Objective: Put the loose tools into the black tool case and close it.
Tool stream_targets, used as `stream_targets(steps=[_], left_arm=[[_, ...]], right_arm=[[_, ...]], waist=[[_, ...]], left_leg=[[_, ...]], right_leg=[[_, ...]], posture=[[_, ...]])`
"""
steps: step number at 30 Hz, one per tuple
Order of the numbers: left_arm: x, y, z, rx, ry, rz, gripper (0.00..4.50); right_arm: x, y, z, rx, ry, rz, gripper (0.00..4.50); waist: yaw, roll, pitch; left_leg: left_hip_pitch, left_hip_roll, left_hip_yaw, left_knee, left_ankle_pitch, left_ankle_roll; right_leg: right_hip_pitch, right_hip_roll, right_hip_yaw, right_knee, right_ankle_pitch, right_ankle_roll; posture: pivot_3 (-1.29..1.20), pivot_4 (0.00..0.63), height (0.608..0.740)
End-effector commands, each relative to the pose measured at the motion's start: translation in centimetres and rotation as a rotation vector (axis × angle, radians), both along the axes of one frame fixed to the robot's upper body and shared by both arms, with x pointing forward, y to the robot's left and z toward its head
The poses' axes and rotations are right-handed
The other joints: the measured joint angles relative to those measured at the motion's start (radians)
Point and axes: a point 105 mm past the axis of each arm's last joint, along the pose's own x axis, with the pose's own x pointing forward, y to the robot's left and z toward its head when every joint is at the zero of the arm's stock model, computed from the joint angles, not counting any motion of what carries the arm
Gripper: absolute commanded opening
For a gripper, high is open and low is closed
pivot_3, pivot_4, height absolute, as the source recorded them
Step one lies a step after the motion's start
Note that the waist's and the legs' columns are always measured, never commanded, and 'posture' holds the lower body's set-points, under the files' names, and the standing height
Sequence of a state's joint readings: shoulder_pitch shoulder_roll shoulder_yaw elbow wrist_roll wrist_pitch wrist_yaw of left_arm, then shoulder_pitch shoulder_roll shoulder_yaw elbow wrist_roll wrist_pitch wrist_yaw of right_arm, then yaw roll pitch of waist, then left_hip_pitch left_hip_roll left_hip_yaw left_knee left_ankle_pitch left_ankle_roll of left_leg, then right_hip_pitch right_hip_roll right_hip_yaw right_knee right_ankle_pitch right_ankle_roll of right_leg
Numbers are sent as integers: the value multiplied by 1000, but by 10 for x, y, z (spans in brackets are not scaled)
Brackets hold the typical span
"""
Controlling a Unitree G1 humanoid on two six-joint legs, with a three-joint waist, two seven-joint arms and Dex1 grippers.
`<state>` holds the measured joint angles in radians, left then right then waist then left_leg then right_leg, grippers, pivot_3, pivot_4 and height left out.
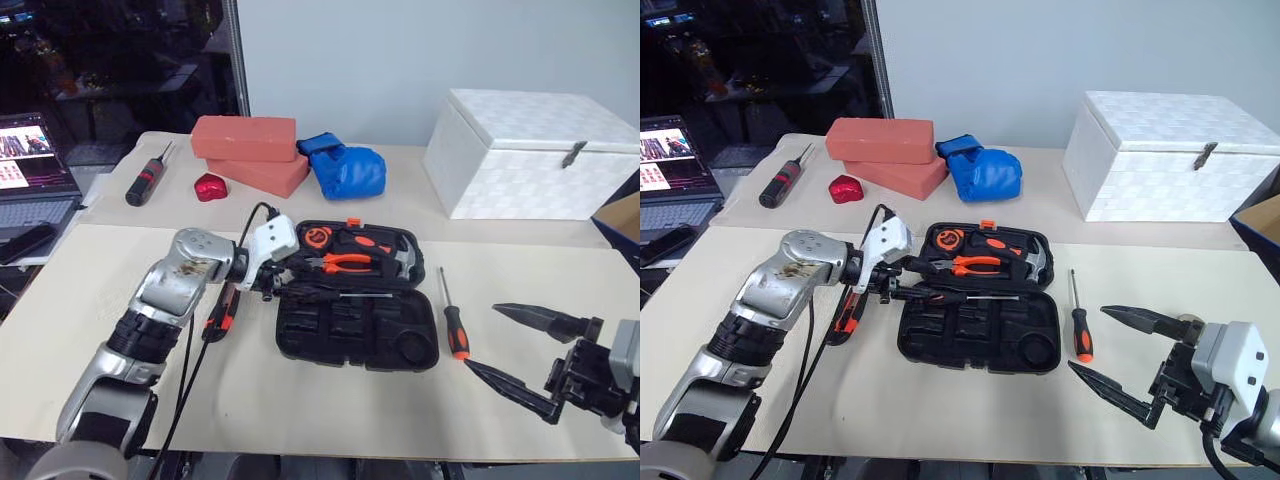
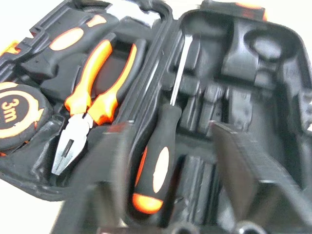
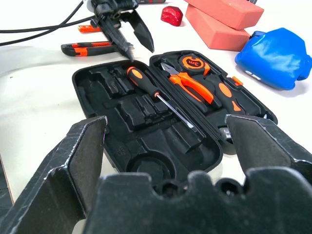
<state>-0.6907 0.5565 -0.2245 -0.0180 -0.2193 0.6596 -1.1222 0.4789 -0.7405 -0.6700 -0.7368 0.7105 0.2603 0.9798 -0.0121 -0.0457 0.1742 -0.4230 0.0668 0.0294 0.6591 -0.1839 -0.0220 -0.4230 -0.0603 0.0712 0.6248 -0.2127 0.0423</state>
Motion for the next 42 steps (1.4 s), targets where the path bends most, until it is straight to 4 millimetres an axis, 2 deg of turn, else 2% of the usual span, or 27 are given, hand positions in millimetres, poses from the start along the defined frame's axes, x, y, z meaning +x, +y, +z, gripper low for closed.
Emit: stream_targets(steps=[1,3,4,6,10,14,15,17,19,21,22,25,28,30,31,35,36,42], left_arm=[[4,-15,1,-89,-56,83,946],[4,-23,-7,-107,-50,113,215],[6,-26,-13,-100,-51,133,72],[10,-28,-35,-28,-44,181,72],[5,-24,-79,158,17,196,72],[1,-21,-90,217,-11,178,72],[3,-22,-82,173,-35,179,72],[7,-28,-51,-6,-91,184,72],[4,-32,-32,-120,-110,182,72],[-8,-31,-10,-254,-118,106,72],[-18,-25,2,-315,-62,50,72],[-39,-14,21,-349,-41,-59,785],[-58,-9,29,-348,-31,-147,1984],[-71,-8,32,-333,-20,-204,2661],[-75,-6,32,-324,-13,-218,3133],[-86,-7,29,-286,7,-263,4466],[-87,-8,30,-283,5,-266,4466],[-92,-10,28,-274,-3,-271,4500]], right_arm=[[1,3,4,-2,-25,2,4500],[2,3,4,1,-28,-8,4500],[2,3,4,0,-30,-12,4500],[3,3,3,-1,-30,-21,4500],[3,0,-1,-28,-8,-45,4500],[3,-3,-5,-43,29,-78,4500],[5,-4,-6,-39,38,-103,4500],[12,-6,-9,-23,41,-178,4500],[15,-11,-11,-18,52,-231,4500],[20,-12,-17,48,129,-274,4500],[27,-10,-23,84,186,-303,4500],[41,-18,-40,-6,274,-438,4500],[56,-26,-54,-15,369,-535,4500],[63,-29,-63,-3,441,-565,4500],[69,-30,-66,5,466,-592,4500],[87,-39,-84,-2,557,-687,4500],[89,-40,-88,-18,578,-700,4500],[95,-44,-92,-63,602,-719,2797]], waist=[[3,0,0],[3,0,0],[2,0,0],[1,0,0],[-1,1,-2],[-1,6,-9],[-2,7,-12],[-5,10,-14],[-6,10,-14],[-5,9,-14],[-5,9,-14],[-13,8,-13],[-9,9,-13],[-3,8,-13],[-3,8,-13],[-1,7,-12],[-1,7,-12],[-3,7,-12]], left_leg=[[0,0,0,0,0,0],[0,0,0,1,0,0],[0,0,0,1,0,0],[0,0,-1,1,0,0],[1,-1,-1,1,0,0],[3,-1,-1,1,0,0],[4,-1,-1,1,0,-1],[6,-1,-1,1,-3,-6],[7,-1,-1,0,-5,-8],[6,-1,-1,0,-5,-8],[5,-1,-1,0,-5,-8],[0,-1,-1,0,-3,-4],[1,-1,-1,0,0,0],[0,-1,-1,0,0,0],[0,-1,-1,0,0,0],[-1,-1,-1,0,0,0],[-2,-1,-1,0,0,0],[-3,-1,-1,0,0,0]], right_leg=[[0,0,0,0,0,0],[0,0,0,0,0,0],[0,0,0,0,0,0],[0,0,0,0,0,0],[1,0,0,1,0,0],[3,0,1,0,0,0],[3,0,1,0,0,0],[3,0,1,0,0,-1],[3,0,1,0,0,-1],[2,0,1,1,0,-1],[1,0,1,1,0,-1],[-2,0,1,1,0,-2],[-2,0,1,0,0,-3],[-2,0,1,-1,0,-3],[-2,0,1,-1,0,-2],[-2,0,1,-2,-1,-2],[-2,0,1,-2,-1,-2],[-2,0,1,-2,-2,0]], posture=[[0,150,736],[0,150,736],[0,150,736],[0,150,736],[0,150,736],[0,150,736],[0,150,736],[0,150,736],[0,150,736],[0,150,736],[0,150,736],[0,150,736],[0,150,736],[0,150,736],[0,150,736],[0,150,736],[0,150,736],[0,150,736]])
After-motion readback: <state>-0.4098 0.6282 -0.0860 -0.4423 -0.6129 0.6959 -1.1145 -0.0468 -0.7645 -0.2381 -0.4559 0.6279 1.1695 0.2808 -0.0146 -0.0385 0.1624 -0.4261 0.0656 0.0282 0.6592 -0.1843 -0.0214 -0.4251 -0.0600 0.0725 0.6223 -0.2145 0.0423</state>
